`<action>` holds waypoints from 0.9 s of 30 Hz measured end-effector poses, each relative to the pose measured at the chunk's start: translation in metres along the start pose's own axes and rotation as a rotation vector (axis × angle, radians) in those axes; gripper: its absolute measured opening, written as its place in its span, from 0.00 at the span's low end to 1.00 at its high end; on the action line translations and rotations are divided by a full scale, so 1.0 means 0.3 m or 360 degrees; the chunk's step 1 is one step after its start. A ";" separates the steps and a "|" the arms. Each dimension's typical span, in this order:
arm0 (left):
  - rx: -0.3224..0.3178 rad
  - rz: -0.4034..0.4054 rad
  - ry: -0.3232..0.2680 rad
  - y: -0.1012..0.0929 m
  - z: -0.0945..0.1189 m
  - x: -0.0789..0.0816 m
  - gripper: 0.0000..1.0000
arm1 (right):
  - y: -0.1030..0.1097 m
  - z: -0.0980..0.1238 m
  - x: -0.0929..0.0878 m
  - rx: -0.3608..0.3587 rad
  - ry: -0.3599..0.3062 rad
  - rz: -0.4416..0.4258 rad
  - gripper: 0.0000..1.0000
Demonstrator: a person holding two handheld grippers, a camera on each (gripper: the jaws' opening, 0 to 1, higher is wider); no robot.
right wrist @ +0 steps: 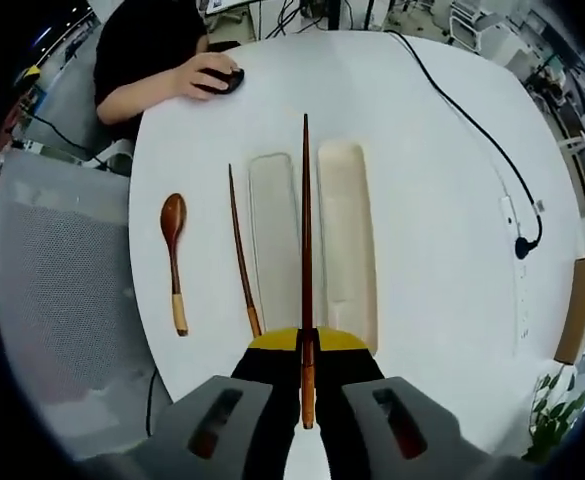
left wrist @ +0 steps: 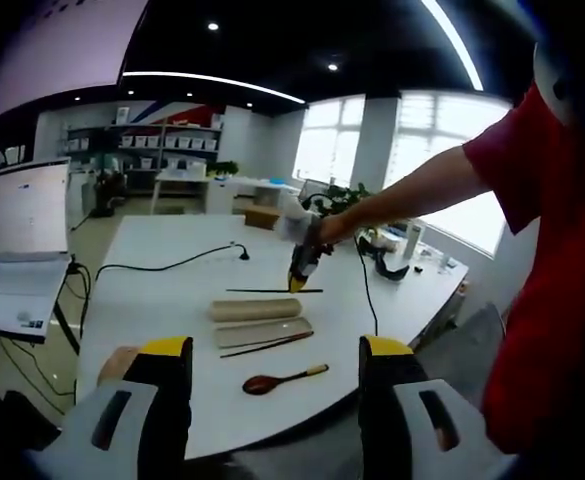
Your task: Arrange the utensils inside the cutlery case until each visible utensil rests in its matching compartment.
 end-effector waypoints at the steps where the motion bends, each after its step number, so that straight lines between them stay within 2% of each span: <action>1: -0.0002 -0.0002 0.0002 -0.001 -0.001 0.000 0.69 | -0.011 0.001 0.001 -0.0006 0.0001 -0.0004 0.00; 6: -0.0001 0.0006 0.0008 0.000 -0.005 -0.006 0.69 | -0.021 0.006 0.020 -0.0008 -0.0036 -0.0014 0.00; 15: 0.0028 0.0028 0.0023 0.003 0.009 -0.020 0.69 | -0.048 -0.023 0.053 -0.0008 -0.0007 -0.0009 0.00; 23: 0.0061 0.0054 0.0052 0.009 0.015 -0.041 0.69 | -0.094 -0.003 0.125 -0.0016 -0.0025 0.0001 0.00; 27: 0.0067 0.0056 0.0064 0.014 0.009 -0.044 0.69 | -0.107 -0.027 0.146 0.0006 -0.0088 -0.0107 0.00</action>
Point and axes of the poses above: the point that each gripper's makers call its tool centre point, and the gripper's own axes: z roughly backward along the fingers, y roughly to its left, x roughly out of its top, the point moved 6 cm from there along z, roughly backward along the fingers, and after that the axes turned 6 degrees about -z, right-handed, at the moved point
